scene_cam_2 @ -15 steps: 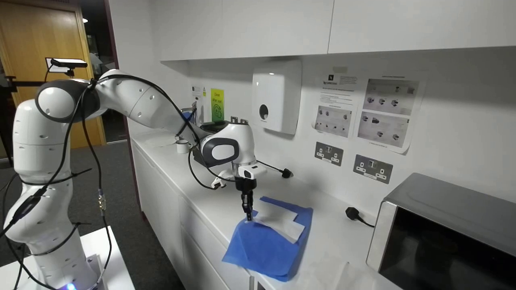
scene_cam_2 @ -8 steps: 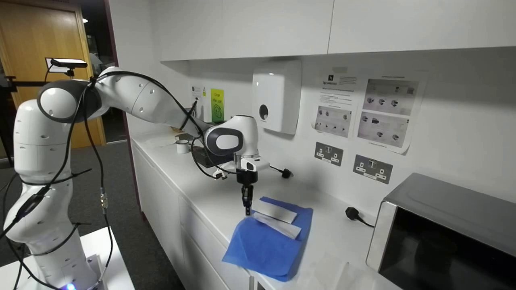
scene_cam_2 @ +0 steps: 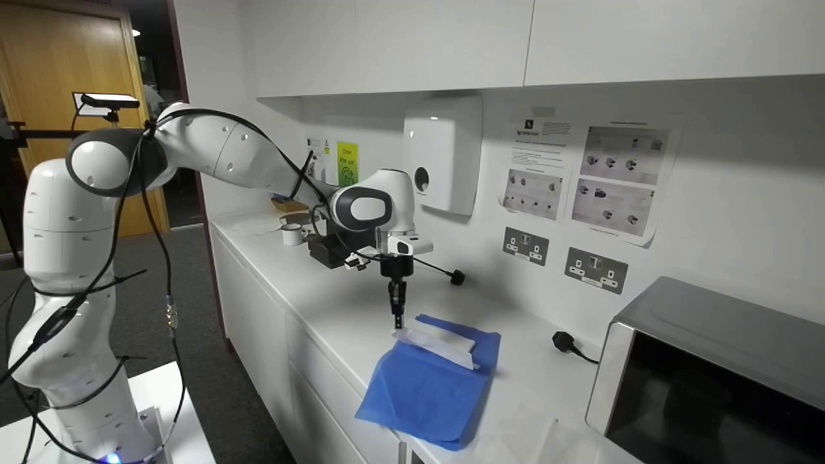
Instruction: Pick up the napkin from the counter and put it on the blue cloth
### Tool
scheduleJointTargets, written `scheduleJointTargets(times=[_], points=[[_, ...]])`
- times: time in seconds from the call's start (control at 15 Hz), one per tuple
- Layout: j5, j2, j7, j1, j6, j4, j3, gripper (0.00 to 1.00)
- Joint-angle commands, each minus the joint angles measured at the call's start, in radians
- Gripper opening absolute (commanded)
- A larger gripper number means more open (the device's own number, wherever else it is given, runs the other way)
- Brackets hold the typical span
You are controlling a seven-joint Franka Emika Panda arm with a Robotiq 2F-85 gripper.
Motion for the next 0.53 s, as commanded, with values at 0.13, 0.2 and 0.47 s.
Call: scheduleJointTargets(times=[0.13, 0.2, 0.47], points=[[-0.028, 0.024, 0.003, 0.009, -0.049, 0.055, 0.007, 0.00], [-0.026, 0.027, 0.001, 0.009, -0.050, 0.057, 0.007, 0.00], [-0.018, 0.044, -0.005, 0.009, -0.058, 0.071, 0.010, 0.00]])
